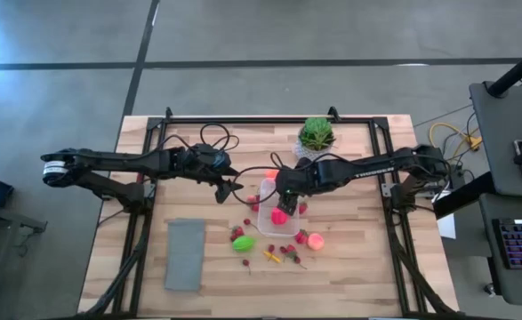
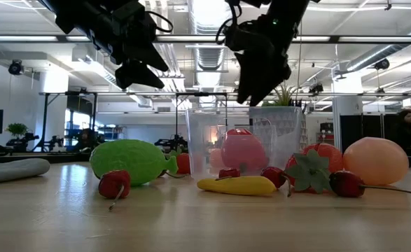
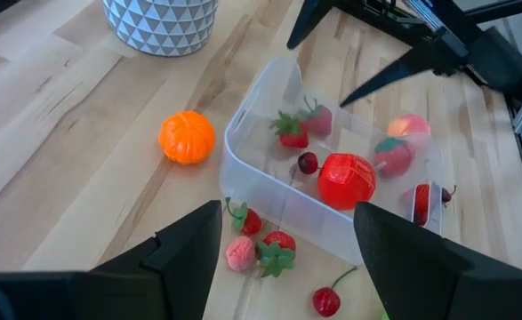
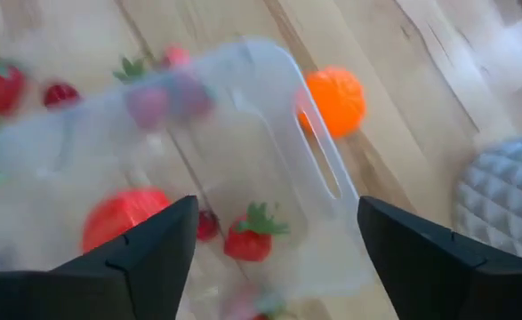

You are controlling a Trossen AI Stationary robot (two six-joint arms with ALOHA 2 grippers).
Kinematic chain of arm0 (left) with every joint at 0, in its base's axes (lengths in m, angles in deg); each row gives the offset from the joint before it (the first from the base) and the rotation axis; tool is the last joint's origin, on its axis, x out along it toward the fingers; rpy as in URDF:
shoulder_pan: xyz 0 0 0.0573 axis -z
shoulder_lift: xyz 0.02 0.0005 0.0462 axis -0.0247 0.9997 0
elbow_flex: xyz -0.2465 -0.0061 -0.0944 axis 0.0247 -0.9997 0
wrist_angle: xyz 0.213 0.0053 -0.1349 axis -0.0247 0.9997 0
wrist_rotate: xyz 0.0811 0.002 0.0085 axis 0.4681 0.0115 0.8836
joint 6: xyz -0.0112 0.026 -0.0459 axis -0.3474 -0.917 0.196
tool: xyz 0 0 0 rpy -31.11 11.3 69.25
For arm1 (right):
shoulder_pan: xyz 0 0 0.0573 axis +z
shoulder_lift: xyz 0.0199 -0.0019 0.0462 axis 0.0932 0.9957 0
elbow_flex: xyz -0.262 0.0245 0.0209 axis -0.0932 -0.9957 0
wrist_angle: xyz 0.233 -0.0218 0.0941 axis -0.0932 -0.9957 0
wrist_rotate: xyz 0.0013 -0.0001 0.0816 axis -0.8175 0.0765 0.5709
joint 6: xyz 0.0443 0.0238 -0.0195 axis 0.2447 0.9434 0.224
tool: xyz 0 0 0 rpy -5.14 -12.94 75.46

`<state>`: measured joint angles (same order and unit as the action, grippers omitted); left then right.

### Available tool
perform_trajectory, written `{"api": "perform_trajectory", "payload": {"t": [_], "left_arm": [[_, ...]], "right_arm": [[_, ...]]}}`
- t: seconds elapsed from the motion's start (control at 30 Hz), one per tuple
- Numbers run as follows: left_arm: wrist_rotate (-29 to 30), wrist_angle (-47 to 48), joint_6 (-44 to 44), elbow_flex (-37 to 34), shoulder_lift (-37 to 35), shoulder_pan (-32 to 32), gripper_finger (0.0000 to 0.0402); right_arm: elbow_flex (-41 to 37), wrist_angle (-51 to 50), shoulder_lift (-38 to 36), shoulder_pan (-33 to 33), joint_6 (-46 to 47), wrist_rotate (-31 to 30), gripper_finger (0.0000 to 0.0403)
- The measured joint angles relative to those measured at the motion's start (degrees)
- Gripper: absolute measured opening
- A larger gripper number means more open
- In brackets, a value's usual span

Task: Pick and placing Produce into tupperware
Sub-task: Put the pink peach into the transparent bin

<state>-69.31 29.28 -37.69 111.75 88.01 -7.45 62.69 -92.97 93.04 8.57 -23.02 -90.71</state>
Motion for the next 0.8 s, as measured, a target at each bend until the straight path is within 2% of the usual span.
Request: {"api": "perform_trajectory", "payload": {"t": [0.2,0.33,0.5,0.8], "left_arm": [[0.0,0.0,0.0,0.0,0.0,0.0,0.0242],[0.0,0.0,0.0,0.0,0.2,0.0,0.0242],[0.0,0.2,-0.2,-0.1,2.2,0.0,0.0242],[-0.2,-0.5,-7.1,0.0,11.2,0.3,0.0242]], "right_arm": [[-1.3,-11.5,-0.1,-0.1,-1.9,1.3,0.0299],[-4.0,-10.2,-1.1,1.2,-4.7,1.5,0.0292],[-7.1,-8.5,-3.4,2.6,-3.0,1.5,0.0286],[-13.3,-3.6,-14.7,6.5,2.3,0.1,0.0283]]}}
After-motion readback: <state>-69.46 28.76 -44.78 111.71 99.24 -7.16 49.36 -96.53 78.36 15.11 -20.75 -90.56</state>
